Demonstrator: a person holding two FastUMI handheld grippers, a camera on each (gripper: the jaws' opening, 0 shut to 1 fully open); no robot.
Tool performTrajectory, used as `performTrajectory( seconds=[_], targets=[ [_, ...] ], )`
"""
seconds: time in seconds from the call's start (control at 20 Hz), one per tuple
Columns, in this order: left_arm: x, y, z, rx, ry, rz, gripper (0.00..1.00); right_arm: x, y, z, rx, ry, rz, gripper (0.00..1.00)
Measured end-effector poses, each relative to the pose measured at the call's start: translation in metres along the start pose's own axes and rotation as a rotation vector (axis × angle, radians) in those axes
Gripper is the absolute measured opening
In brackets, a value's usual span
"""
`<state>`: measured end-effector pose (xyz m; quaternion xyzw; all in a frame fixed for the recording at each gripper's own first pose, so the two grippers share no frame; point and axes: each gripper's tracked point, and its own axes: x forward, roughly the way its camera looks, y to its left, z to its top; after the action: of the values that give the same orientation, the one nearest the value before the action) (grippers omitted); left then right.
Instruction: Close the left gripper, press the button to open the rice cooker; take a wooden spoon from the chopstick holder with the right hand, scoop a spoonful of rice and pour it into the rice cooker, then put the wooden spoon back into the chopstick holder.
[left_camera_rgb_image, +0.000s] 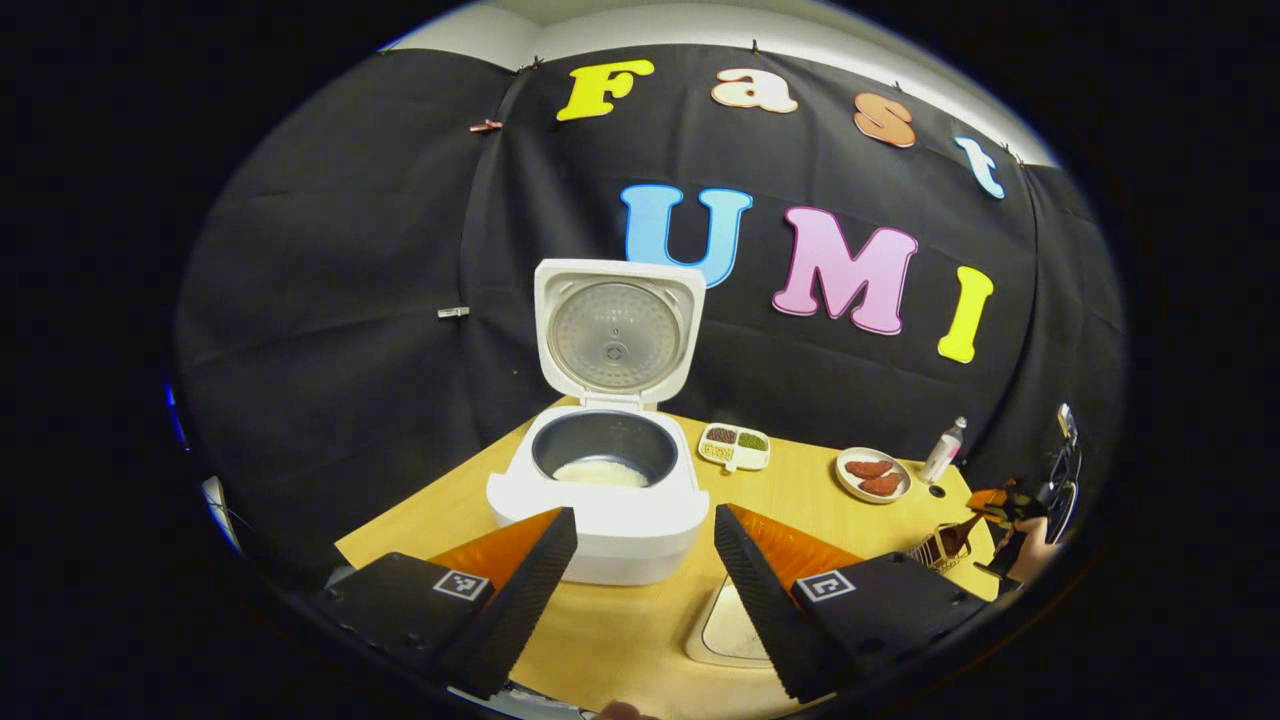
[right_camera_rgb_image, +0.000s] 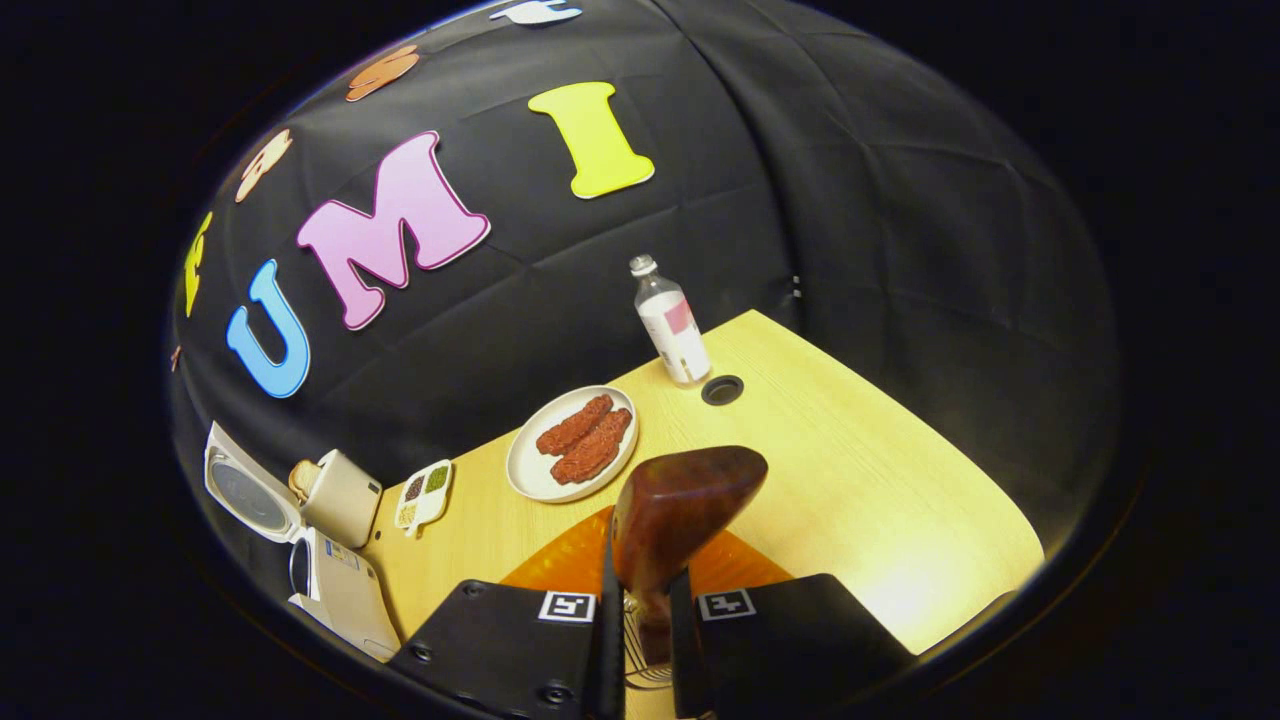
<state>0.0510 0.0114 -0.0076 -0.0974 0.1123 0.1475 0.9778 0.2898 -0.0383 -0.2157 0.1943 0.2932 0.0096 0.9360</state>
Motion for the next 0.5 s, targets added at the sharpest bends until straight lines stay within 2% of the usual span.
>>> performTrajectory(
  seconds=[0.05,0.1,0.15,0.2,0.25,0.3,0.45,0.5],
  targets=[
    [0.004,0.002,0.007,-0.012,-0.009,-0.001,0.96,-0.001,-0.003,-0.004,0.005,0.009,-0.006,0.24],
    [0.007,0.003,0.015,-0.021,-0.02,-0.007,0.95,-0.004,-0.003,-0.006,0.008,0.008,-0.004,0.19],
    [0.01,0.004,0.022,-0.023,-0.036,-0.006,0.96,-0.006,-0.004,-0.004,0.007,0.002,-0.002,0.26],
    [0.013,0.007,0.03,-0.016,-0.049,0.0,0.96,-0.005,-0.002,0.004,0.005,-0.002,-0.008,0.27],
    [0.016,0.009,0.038,-0.004,-0.066,0.003,0.95,-0.008,-0.004,0.006,0.004,-0.007,-0.011,0.46],
    [0.019,0.01,0.05,0.01,-0.082,0.005,0.96,-0.014,-0.004,0.009,0.005,-0.012,-0.008,0.48],
    [0.03,0.016,0.091,0.038,-0.136,0.009,0.95,-0.035,-0.016,0.021,-0.012,-0.05,-0.033,0.98],
    [0.035,0.017,0.107,0.044,-0.148,0.008,0.95,-0.043,-0.021,0.024,-0.022,-0.063,-0.041,0.98]
  ],
)
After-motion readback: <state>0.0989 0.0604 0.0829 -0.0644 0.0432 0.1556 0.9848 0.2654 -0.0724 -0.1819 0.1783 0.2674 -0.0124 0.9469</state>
